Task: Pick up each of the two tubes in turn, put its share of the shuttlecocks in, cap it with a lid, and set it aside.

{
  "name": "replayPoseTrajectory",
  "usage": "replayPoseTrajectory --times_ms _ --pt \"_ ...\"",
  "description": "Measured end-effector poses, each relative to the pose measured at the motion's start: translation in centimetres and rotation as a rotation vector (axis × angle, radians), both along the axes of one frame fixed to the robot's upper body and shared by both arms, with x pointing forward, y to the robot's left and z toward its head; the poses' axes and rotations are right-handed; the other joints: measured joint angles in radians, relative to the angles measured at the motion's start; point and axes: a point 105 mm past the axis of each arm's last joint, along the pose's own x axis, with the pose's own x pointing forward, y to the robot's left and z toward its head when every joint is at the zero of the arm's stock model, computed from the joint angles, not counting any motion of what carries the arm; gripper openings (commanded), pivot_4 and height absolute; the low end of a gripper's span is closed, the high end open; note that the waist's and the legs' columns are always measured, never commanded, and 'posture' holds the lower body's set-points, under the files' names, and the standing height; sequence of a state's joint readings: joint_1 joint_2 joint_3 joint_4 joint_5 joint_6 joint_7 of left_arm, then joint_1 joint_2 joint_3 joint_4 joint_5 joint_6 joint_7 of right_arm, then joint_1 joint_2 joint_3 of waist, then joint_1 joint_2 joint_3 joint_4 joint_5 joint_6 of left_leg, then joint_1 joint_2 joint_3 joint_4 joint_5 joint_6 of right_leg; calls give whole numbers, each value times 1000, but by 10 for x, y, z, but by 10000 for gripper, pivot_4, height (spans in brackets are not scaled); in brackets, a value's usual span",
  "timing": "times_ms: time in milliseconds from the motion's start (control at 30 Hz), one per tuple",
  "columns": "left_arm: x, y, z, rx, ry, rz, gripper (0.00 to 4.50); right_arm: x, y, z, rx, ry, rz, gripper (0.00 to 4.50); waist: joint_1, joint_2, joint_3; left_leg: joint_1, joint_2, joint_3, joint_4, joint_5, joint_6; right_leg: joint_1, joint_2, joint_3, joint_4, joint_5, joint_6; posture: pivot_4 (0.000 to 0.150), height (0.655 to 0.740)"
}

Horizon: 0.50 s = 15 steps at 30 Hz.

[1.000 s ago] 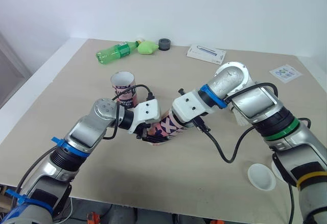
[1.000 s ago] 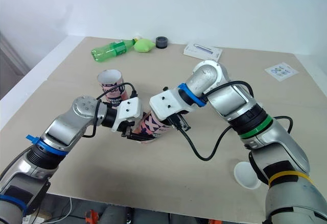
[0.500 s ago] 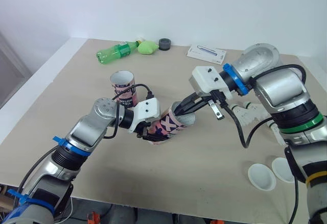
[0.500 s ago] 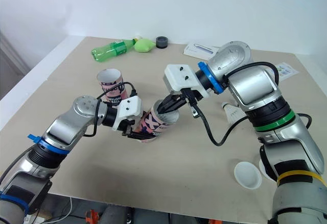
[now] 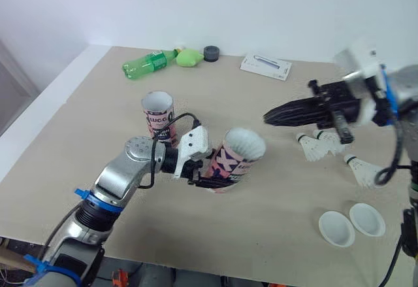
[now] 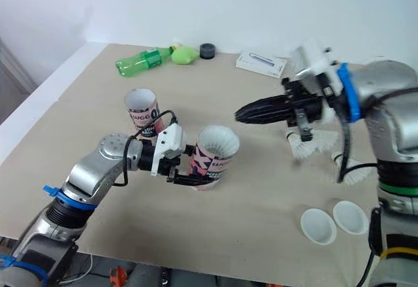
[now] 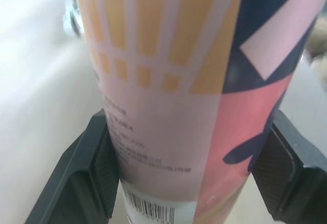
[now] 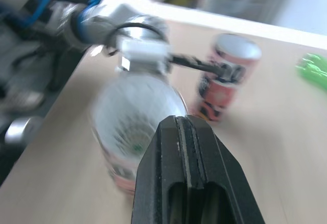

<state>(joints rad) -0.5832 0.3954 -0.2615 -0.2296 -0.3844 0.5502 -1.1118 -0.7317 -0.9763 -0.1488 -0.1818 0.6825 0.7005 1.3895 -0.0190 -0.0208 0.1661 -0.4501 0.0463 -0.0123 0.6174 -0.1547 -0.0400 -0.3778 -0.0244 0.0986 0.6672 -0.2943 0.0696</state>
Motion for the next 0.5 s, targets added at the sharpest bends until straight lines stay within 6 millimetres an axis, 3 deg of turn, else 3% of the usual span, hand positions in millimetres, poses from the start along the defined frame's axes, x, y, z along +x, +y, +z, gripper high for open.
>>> replayPoseTrajectory --times_ms 200,367,500 --pt "-2 -3 -5 -131 68 -38 31312 -14 -32 -26 57 88 -220 225 -1 4 2 1 0 0 0 0 0 1 1 0 1 0 0 1500 7294" --pt "14 -5 -38 -149 99 2 31312 -27 -60 -51 90 140 -465 225 0 4 2 1 -1 0 3 0 0 2 0 0 0 1 2 1500 7294" --pt "15 -13 -50 -176 78 -29 31312 -42 -60 -58 84 153 -517 225 -4 4 2 1 -1 0 3 0 0 3 1 1 0 0 6 1500 7294"
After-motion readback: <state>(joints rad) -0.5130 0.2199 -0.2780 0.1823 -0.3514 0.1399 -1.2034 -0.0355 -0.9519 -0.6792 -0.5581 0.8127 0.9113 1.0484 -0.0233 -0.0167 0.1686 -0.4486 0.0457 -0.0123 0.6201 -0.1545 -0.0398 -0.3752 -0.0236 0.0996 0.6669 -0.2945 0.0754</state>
